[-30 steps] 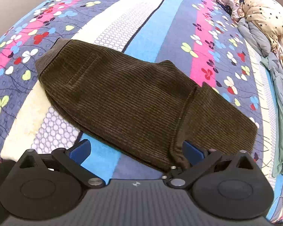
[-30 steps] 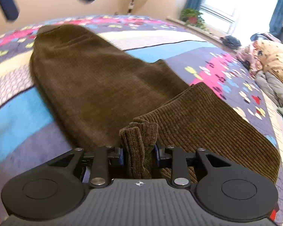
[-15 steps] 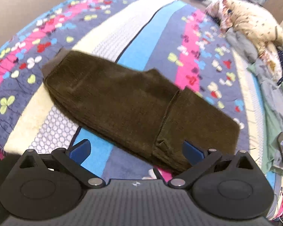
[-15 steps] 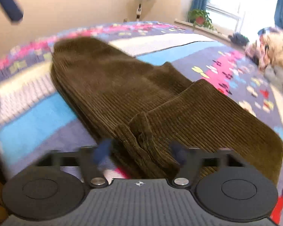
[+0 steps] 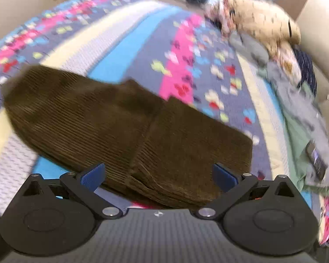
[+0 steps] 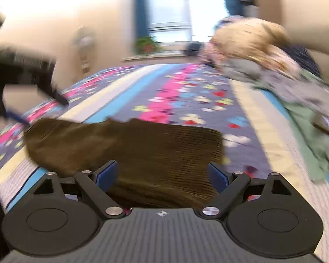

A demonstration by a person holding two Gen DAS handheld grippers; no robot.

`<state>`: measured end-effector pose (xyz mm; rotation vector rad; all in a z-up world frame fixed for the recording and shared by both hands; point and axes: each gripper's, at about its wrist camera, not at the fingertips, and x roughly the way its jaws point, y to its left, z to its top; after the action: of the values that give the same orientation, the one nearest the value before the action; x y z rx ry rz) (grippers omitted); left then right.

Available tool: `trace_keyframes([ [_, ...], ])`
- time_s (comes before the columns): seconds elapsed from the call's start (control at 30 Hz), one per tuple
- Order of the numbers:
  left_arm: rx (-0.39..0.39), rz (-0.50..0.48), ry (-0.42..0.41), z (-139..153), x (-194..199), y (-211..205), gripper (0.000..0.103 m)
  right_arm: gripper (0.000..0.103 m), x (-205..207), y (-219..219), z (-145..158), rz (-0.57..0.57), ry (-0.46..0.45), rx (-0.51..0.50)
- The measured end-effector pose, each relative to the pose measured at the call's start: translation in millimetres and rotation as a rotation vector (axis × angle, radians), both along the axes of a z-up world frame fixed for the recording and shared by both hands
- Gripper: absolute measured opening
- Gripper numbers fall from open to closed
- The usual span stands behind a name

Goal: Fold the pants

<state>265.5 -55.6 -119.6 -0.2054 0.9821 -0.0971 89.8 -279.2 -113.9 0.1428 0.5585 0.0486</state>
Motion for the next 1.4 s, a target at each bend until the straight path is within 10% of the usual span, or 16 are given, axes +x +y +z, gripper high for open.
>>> trace_keyframes([
  [0.2,-0.114,0.118,0.112,-62,53,-9,0.103,0.089,21,-11,-24,-0.033,0.080,-0.011],
  [0.43,-0.057,0.033,0.258,-133,61,-1,0.103,0.089,73,11,-51,-0.139,0.029,0.000],
  [0.6,-0.101,-0.072,0.242,-132,61,11,0.103,0.088,104,42,-108,-0.044,0.231,-0.092],
  [0.97,0.044,-0.128,0.255,-108,93,31,0.103,0.095,82,18,-95,0.112,0.217,-0.139],
  [1.13,0.016,-0.169,0.147,-77,95,5,0.103,0.095,90,21,-64,-0.022,0.100,-0.018],
  [1.33,0.217,-0.123,0.284,-131,90,-11,0.103,0.094,113,49,-115,-0.020,0.300,-0.117],
  [1.4,0.172,-0.112,0.231,-133,74,3,0.103,0.094,87,55,-116,0.020,0.185,-0.163],
])
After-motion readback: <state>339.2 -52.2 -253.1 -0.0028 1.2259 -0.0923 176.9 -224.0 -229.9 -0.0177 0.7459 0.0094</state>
